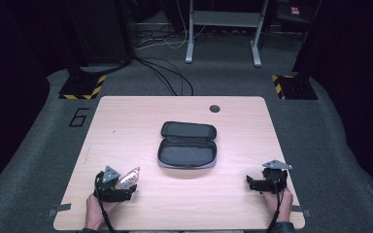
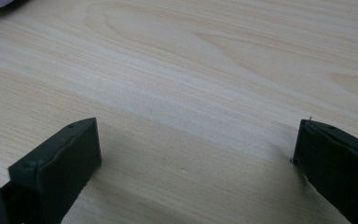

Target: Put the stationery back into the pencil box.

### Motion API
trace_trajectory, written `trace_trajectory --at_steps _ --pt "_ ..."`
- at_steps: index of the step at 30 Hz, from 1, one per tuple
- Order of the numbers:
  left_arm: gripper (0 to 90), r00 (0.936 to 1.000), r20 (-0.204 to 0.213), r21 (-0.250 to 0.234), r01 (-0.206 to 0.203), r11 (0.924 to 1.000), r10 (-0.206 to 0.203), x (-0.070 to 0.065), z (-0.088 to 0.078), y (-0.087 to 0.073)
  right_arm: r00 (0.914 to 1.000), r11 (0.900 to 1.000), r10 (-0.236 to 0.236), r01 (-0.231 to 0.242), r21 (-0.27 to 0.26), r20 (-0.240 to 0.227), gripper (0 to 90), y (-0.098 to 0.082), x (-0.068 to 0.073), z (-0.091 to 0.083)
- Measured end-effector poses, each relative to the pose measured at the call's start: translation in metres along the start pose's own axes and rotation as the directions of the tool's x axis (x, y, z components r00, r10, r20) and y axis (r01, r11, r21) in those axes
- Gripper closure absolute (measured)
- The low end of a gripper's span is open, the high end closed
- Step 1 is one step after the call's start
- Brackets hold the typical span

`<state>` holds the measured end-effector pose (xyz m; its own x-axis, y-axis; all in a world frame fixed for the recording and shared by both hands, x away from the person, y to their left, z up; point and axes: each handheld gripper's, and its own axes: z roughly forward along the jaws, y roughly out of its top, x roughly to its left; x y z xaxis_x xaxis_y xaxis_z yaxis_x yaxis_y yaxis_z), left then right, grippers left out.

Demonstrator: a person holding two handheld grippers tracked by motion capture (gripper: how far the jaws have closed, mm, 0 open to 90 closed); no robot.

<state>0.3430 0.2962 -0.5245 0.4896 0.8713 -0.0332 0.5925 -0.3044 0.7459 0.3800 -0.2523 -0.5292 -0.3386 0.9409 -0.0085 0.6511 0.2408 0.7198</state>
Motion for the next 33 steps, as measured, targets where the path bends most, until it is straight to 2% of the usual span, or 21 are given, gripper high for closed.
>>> trace_trajectory --at_steps 6,8,11,12,16,19,21,22,26,27,33 --pt "27.0 0.9997 0.011 0.014 -0.022 0.9997 0.022 0.001 0.003 0.002 1.0 1.0 0.002 -0.002 -0.003 -0.004 0.1 0.0 -0.001 0.001" --pt "29.4 0.9998 0.005 0.0 -0.021 0.9998 0.021 0.0 0.004 0.002 1.0 1.0 0.003 -0.003 -0.003 -0.005 0.2 0.0 -0.001 0.001" --pt "38.4 0.9995 -0.012 -0.003 -0.028 0.9996 0.028 0.0 0.003 0.002 1.0 1.0 0.002 -0.002 -0.004 -0.006 0.3 0.0 -0.001 0.001" --pt "38.7 0.9992 -0.011 0.008 -0.038 0.9992 0.039 0.0 0.003 0.002 1.0 1.0 0.004 -0.004 -0.006 -0.005 0.2 0.0 -0.001 0.001" --pt "39.4 0.9988 -0.012 0.001 -0.047 0.9989 0.047 0.0 0.002 0.001 1.0 1.0 -0.001 0.001 -0.003 -0.006 0.2 0.0 -0.001 0.001" --pt "39.6 0.9994 0.005 -0.014 -0.035 0.9993 0.035 0.0 0.001 0.0 1.0 1.0 -0.002 0.002 -0.003 -0.007 0.2 0.0 -0.001 0.001" --pt "39.6 0.9988 0.008 -0.024 -0.049 0.9985 0.049 0.001 -0.001 0.001 1.0 1.0 -0.002 0.002 -0.004 -0.007 0.3 0.0 -0.001 0.001" --pt "39.6 0.9989 -0.003 -0.043 -0.046 0.998 0.046 0.0 -0.002 0.002 1.0 1.0 -0.001 0.001 -0.004 -0.007 0.3 0.0 -0.001 0.001" --pt "39.6 0.9987 0.004 -0.057 -0.051 0.9971 0.052 -0.002 -0.007 0.007 1.0 1.0 -0.002 0.002 -0.002 -0.008 0.3 0.0 -0.001 0.001" --pt "39.6 0.9978 0.011 -0.053 -0.065 0.9965 0.066 -0.003 -0.011 0.011 1.0 1.0 -0.002 0.002 -0.002 -0.008 0.3 0.0 -0.001 0.001" --pt "39.6 0.996 0.018 -0.072 -0.086 0.9937 0.087 -0.009 -0.017 0.023 1.0 1.0 -0.002 0.002 0.0 -0.009 0.2 0.0 -0.002 0.001"
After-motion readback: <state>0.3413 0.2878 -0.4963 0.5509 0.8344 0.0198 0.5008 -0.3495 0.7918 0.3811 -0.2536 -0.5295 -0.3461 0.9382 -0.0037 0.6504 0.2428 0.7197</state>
